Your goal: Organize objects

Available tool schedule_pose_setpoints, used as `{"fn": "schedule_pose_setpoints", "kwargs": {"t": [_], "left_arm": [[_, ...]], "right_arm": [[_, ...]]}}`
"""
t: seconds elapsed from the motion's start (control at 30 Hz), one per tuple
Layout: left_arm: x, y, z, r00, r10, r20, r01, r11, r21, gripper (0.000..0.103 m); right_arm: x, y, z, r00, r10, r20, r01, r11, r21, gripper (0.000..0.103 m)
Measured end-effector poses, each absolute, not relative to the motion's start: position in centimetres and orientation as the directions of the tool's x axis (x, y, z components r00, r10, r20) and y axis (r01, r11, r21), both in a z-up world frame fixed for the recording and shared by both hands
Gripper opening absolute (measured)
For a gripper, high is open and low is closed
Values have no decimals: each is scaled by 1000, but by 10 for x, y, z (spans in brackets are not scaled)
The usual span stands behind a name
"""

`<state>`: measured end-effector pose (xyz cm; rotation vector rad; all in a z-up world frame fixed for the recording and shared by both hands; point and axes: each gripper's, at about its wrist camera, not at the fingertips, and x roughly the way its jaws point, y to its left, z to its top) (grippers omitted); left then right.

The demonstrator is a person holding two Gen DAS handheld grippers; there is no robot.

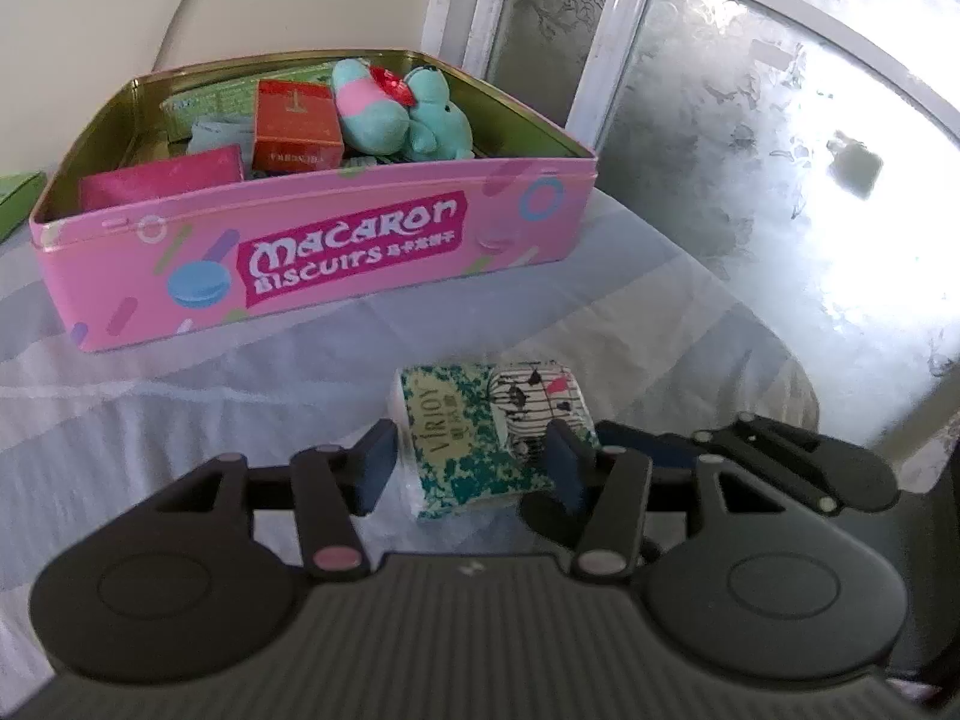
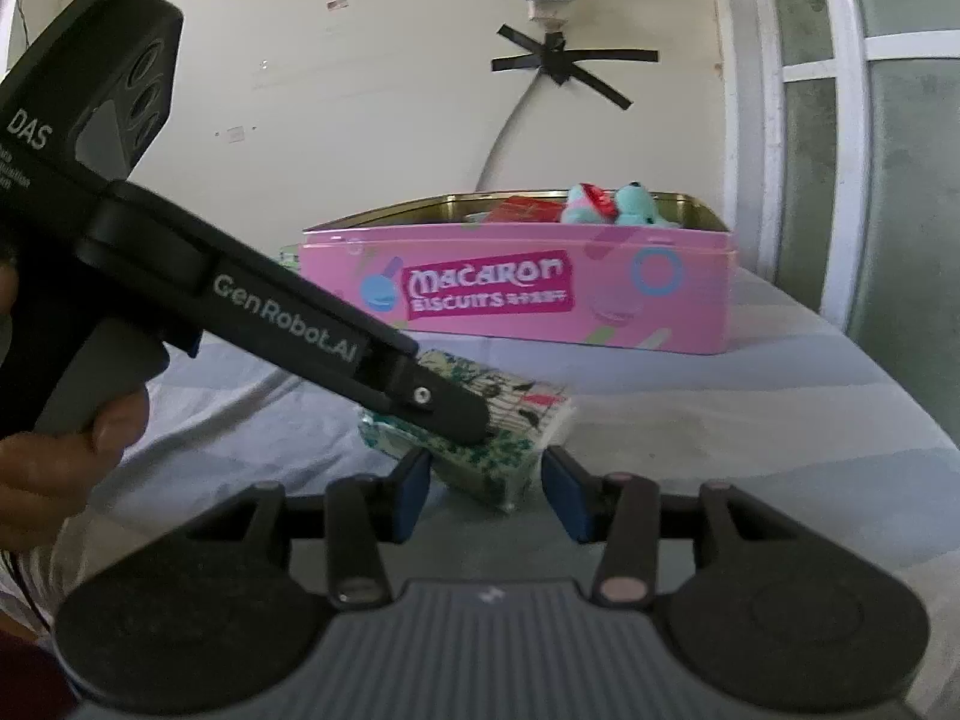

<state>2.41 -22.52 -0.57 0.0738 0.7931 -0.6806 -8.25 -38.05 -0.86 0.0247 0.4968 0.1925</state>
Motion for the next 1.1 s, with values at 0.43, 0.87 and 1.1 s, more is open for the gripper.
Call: {"fn": "schedule_pose_setpoints", "kwargs": {"t": [0.43, 0.87, 1.1], "left_arm": [[38, -219, -13, 446, -590, -673, 579, 764, -286, 54], [46, -224, 51, 548, -640, -539, 651, 731, -205, 49], [121, -205, 80, 687, -542, -485, 528, 830, -181, 49]], "right_arm": [[-73, -382, -13, 852, 216, -476, -206, 976, 74, 52], [-60, -383, 37, 923, 150, -355, -180, 982, -52, 45], [38, -350, 76, 912, 200, -358, -258, 958, -122, 45]]}}
